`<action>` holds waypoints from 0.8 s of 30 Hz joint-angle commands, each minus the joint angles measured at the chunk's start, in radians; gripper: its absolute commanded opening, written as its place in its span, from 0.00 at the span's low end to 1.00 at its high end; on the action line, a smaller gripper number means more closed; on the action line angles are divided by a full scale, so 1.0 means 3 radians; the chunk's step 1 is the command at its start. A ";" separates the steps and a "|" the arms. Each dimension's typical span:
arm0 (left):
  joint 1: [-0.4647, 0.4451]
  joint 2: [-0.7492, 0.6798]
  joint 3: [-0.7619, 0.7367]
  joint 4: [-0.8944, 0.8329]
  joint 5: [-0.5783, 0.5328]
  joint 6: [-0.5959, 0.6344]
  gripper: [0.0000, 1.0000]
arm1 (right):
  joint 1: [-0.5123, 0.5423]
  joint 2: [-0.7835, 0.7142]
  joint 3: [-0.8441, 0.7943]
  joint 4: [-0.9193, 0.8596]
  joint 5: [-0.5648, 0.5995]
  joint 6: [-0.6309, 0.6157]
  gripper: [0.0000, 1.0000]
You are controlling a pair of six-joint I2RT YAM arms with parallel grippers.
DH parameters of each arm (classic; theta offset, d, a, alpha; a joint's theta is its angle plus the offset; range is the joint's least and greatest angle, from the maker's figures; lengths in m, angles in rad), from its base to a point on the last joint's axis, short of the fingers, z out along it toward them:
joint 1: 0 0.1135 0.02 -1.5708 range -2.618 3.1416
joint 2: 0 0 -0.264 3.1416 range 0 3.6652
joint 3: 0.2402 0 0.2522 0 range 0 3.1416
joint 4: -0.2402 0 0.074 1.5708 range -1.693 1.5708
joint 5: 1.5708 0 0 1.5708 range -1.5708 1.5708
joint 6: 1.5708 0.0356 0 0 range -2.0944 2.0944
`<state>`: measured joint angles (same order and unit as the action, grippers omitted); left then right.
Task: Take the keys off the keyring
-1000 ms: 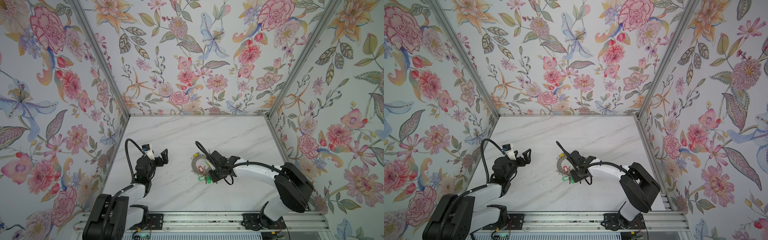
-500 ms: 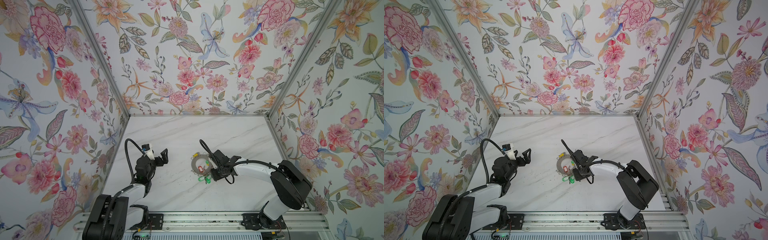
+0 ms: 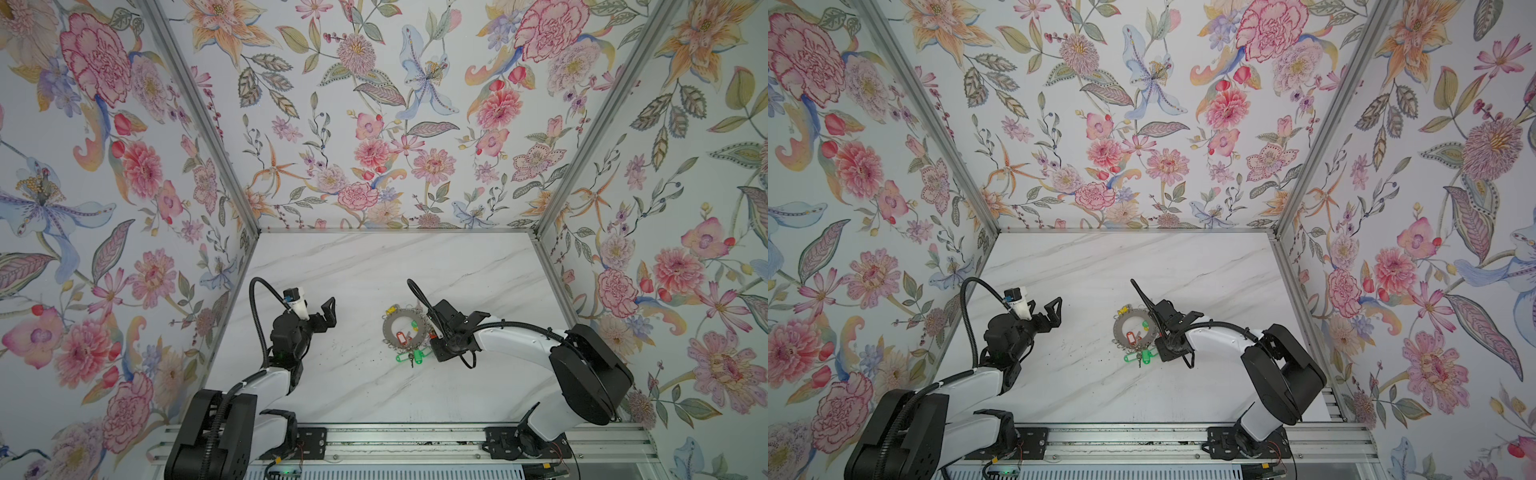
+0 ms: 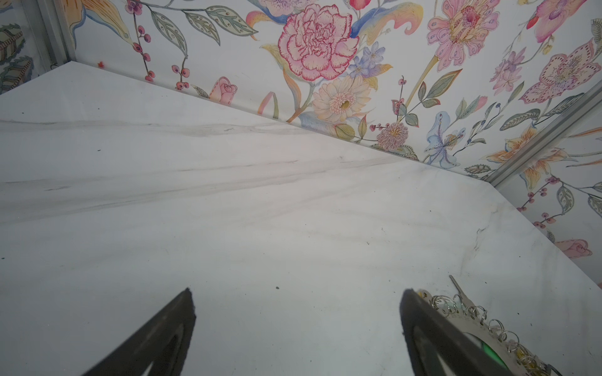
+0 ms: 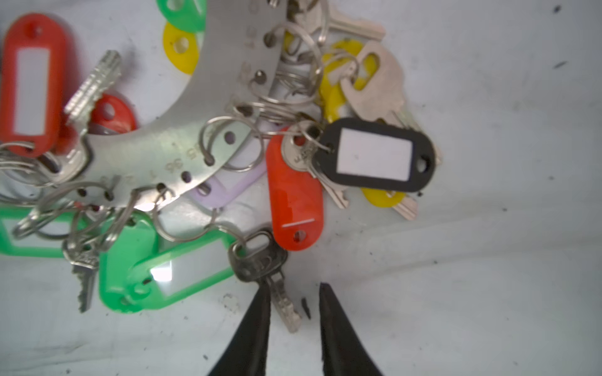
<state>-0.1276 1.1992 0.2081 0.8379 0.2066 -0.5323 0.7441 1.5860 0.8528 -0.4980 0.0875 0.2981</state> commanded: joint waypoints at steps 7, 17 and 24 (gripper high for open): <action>-0.0015 -0.0051 0.0063 0.0049 0.0048 -0.0025 0.99 | 0.0159 -0.0128 0.0312 -0.0300 -0.0115 0.0031 0.30; -0.0017 -0.0065 0.0063 0.0046 0.0055 -0.0031 0.99 | 0.0430 0.0288 0.0531 -0.0214 -0.0066 0.0080 0.28; -0.0016 -0.0083 0.0053 0.0045 0.0030 -0.0025 0.99 | 0.0364 0.0291 0.0313 -0.0152 0.0036 0.0122 0.28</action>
<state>-0.1276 1.1877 0.2081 0.8375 0.2062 -0.5327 0.8646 1.6722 0.9859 -0.5335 0.0700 0.3073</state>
